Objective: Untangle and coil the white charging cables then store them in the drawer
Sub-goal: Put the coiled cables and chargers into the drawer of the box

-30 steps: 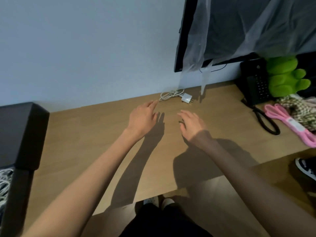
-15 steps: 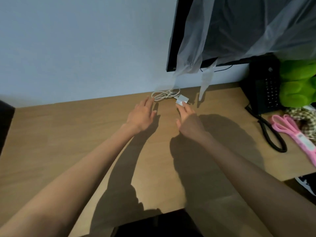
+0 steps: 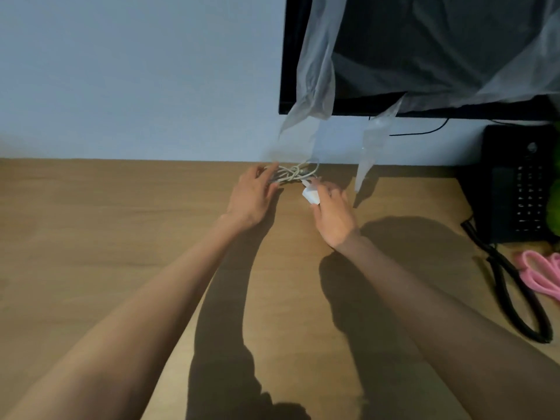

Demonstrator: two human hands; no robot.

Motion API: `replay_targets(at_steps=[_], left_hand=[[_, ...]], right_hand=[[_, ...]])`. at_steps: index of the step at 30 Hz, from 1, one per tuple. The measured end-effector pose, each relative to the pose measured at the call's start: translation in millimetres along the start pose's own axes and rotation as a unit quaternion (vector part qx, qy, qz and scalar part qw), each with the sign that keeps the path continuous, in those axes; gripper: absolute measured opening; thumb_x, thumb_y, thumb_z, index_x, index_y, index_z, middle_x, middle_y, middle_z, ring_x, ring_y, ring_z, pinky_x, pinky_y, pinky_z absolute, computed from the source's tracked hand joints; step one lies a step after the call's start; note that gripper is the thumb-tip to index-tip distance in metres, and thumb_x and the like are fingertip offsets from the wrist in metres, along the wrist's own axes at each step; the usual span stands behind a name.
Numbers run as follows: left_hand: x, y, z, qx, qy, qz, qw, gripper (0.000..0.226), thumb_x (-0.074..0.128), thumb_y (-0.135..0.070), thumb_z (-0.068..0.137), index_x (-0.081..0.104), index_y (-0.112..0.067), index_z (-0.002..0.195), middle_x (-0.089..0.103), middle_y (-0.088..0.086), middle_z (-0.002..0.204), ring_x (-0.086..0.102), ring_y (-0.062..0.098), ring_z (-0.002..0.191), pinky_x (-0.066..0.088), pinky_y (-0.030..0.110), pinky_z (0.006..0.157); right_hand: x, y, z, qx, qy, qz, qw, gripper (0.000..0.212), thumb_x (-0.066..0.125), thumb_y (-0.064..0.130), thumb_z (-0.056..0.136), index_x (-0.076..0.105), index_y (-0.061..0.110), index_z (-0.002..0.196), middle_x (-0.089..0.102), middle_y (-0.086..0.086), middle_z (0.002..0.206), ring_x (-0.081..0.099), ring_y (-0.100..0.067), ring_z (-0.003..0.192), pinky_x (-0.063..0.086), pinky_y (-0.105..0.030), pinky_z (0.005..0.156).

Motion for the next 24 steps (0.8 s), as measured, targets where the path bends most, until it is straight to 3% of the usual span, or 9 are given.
replay_targets(at_steps=[5,9,13,17,24], left_hand=[[-6,0,-28,-0.034,-0.026,-0.056,0.998,0.037,0.050,-0.029,0.096,0.053,-0.016,0.131,0.045,0.011,0.117,0.049,0.028,0.106,0.042,0.037,0.095],[-7,3,-57,-0.025,0.013,-0.033,0.999,0.045,0.059,-0.036,0.090,0.054,-0.020,0.131,0.046,0.010,0.114,0.050,0.027,0.103,0.042,0.034,0.092],[-1,2,-79,-0.015,0.042,0.057,0.997,0.063,0.063,-0.038,0.086,0.039,-0.024,0.142,0.046,0.012,0.124,0.044,0.030,0.111,0.036,0.037,0.093],[0,3,-86,-0.020,0.001,0.059,0.998,0.052,0.059,-0.021,0.091,0.042,-0.020,0.140,0.049,0.015,0.120,0.044,0.032,0.105,0.033,0.035,0.092],[1,16,-87,-0.051,0.000,-0.041,0.998,0.043,0.055,-0.012,0.092,0.051,-0.023,0.134,0.050,0.010,0.107,0.046,0.030,0.102,0.032,0.030,0.092]], right_hand=[[3,7,-26,-0.029,0.006,0.056,0.998,0.055,0.057,0.007,0.089,0.039,0.015,0.140,0.046,-0.008,0.135,0.040,-0.026,0.125,0.033,-0.037,0.108],[2,15,-54,-0.040,0.033,0.043,0.998,0.060,0.065,0.017,0.085,0.036,0.019,0.137,0.045,-0.003,0.133,0.044,-0.022,0.122,0.041,-0.036,0.100],[-5,27,-57,-0.087,0.025,0.027,0.996,0.070,0.065,0.021,0.085,0.029,0.021,0.145,0.031,-0.005,0.146,0.039,-0.025,0.130,0.043,-0.042,0.103],[-6,34,-40,-0.115,0.107,-0.006,0.988,0.075,0.059,0.027,0.092,0.014,0.024,0.152,0.012,-0.001,0.159,0.026,-0.027,0.140,0.036,-0.043,0.110],[-1,34,-42,-0.129,0.129,-0.012,0.983,0.066,0.054,0.027,0.095,0.021,0.017,0.151,0.030,-0.004,0.150,0.032,-0.024,0.133,0.033,-0.041,0.111]])
Point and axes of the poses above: each hand's wrist, its own z-axis towards the middle knuckle, its own x-axis out of the palm, y = z × x, the point moved 2 cm from there along z, towards the middle knuckle
